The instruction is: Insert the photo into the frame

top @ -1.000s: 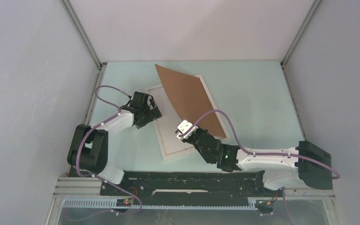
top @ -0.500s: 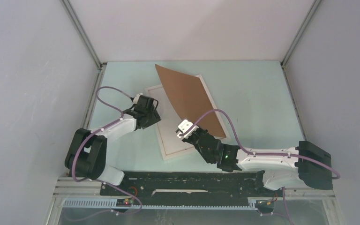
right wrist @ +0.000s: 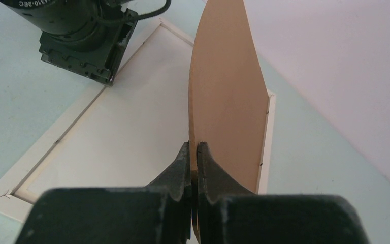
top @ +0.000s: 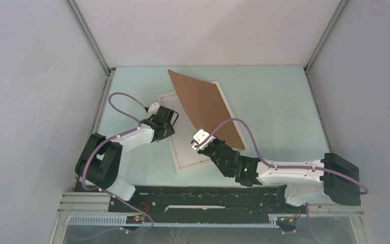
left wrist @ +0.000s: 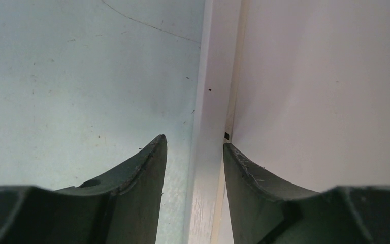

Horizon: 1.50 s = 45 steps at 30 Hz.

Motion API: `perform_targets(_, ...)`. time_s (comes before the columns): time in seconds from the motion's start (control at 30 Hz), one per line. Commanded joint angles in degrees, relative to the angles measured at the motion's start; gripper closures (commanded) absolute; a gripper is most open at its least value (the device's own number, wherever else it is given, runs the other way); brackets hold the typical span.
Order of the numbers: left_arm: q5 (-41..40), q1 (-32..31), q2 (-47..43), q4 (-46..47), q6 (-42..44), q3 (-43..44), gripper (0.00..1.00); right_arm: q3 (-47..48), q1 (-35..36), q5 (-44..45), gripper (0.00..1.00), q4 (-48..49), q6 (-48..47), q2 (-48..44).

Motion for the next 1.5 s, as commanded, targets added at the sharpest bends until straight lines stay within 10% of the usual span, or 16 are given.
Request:
perform_targets(0.0, -4.04, -0.88, 1.72, 1.61, -1.32, 3.63, 0.48, -1.30, 0.20, -2.92, 1.00, -3.51, 11.86, -0.08)
perform_targets(0.33, -5.79, -1.55, -0.25, 2.38, 0.29, 4.35, 0.36, -1.28, 0.29, -2.99, 1.00, -3.69, 11.75, 0.01)
perform_targets(1.23, -4.77, -1.47, 3.75, 4.27, -0.67, 3.72, 0.51, -1.31, 0.30, -2.67, 1.00, -4.13, 11.44, -0.33)
perform_targets(1.47, -4.88, -1.47, 3.41, 4.44, -0.79, 3.16, 0.70, -1.29, 0.20, -2.70, 1.00, -4.01, 11.70, -0.06)
